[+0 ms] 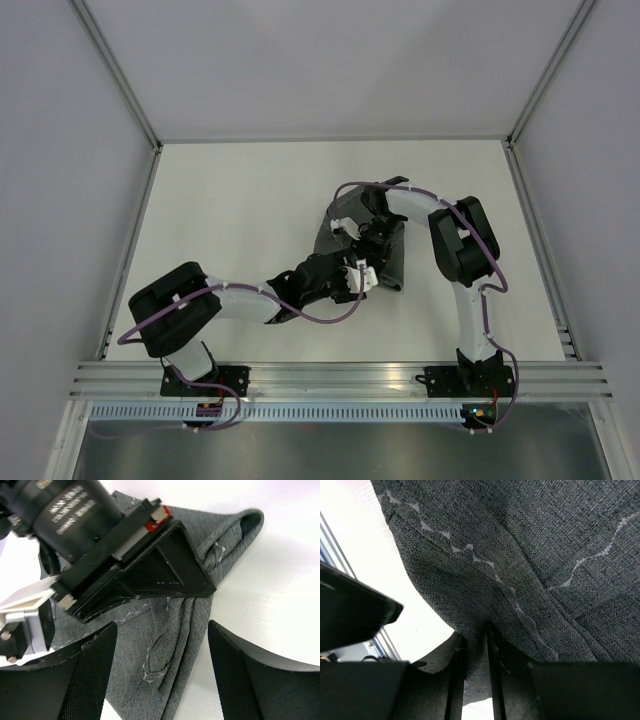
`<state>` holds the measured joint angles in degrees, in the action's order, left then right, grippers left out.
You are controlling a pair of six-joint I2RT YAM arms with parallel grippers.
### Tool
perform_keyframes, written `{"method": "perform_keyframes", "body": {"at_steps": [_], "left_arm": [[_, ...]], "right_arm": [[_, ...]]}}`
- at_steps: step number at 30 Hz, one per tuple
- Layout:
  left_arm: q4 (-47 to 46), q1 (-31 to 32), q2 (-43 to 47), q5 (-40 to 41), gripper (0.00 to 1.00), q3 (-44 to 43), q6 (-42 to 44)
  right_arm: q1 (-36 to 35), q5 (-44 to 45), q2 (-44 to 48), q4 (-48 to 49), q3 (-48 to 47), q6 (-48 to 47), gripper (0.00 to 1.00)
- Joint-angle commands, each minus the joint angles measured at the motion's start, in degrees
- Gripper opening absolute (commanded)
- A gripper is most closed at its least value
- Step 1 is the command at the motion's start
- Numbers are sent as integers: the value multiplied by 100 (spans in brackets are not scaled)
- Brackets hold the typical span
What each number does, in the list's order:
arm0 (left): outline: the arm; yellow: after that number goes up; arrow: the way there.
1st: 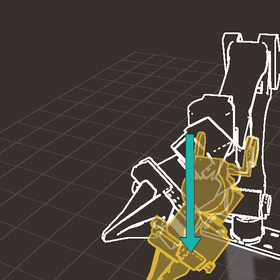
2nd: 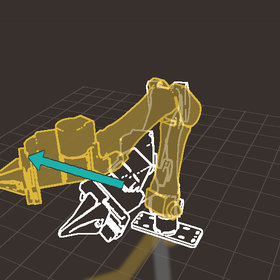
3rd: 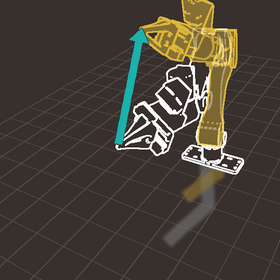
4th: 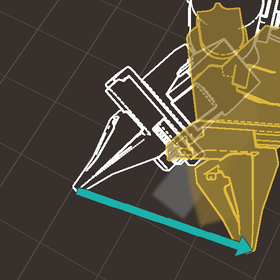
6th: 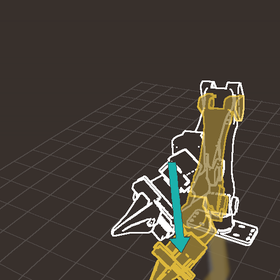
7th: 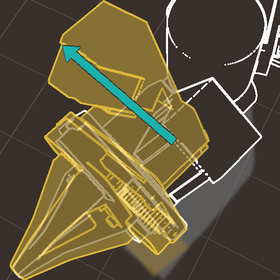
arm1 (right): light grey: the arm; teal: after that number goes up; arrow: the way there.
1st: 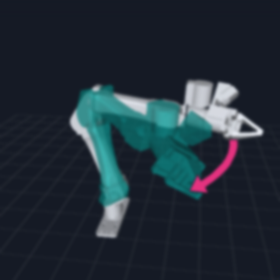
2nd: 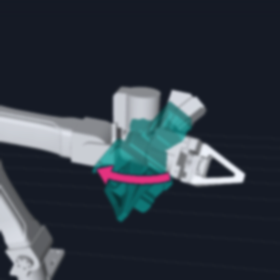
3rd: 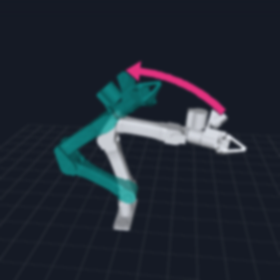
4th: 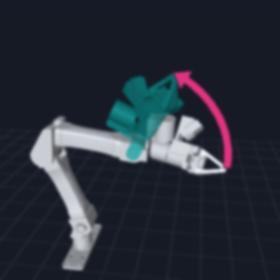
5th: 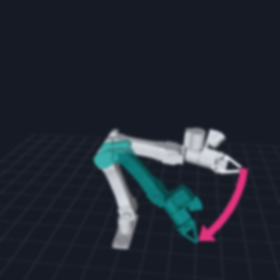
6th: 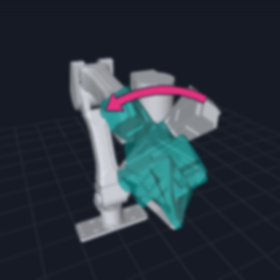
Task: Fold the napkin, place the utensils inside, and roll it up
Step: Roll the napkin at the center of the board.
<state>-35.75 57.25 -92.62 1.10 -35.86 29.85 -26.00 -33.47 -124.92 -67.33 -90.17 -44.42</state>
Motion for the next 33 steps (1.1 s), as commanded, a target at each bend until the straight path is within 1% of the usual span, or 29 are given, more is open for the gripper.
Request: {"method": "perform_keyframes", "body": {"at_steps": [1,2,8,9,18,21,22,27,30,31,33], "left_arm": [[489,93,-221,-84,78,-378,715],[725,110,-248,-84,78,-491,820],[1210,181,-450,-84,79,-721,1312],[1315,190,-467,-232,79,-747,1374],[1333,190,-951,-181,80,-896,2060],[1386,190,-1118,-207,78,-1002,2157],[1499,181,-1153,-216,76,-1072,2174],[1667,172,-1328,-295,62,-1143,2210],[1808,172,-1364,-330,52,-1213,2140],[1869,172,-1399,-330,45,-1239,2096],[2089,172,-1399,-383,37,-1353,2034]], "right_arm": [[121,746,-507,185,131,-400,27],[147,711,-515,176,131,-418,27],[200,728,-533,168,149,-453,27],[200,728,-542,168,149,-453,27],[244,728,-577,150,149,-471,27],[253,728,-577,150,140,-462,27],[253,737,-586,141,131,-462,27],[271,728,-595,141,123,-488,27],[297,737,-612,115,105,-523,27],[323,746,-603,124,88,-523,27],[350,755,-612,124,61,-532,27]]}}
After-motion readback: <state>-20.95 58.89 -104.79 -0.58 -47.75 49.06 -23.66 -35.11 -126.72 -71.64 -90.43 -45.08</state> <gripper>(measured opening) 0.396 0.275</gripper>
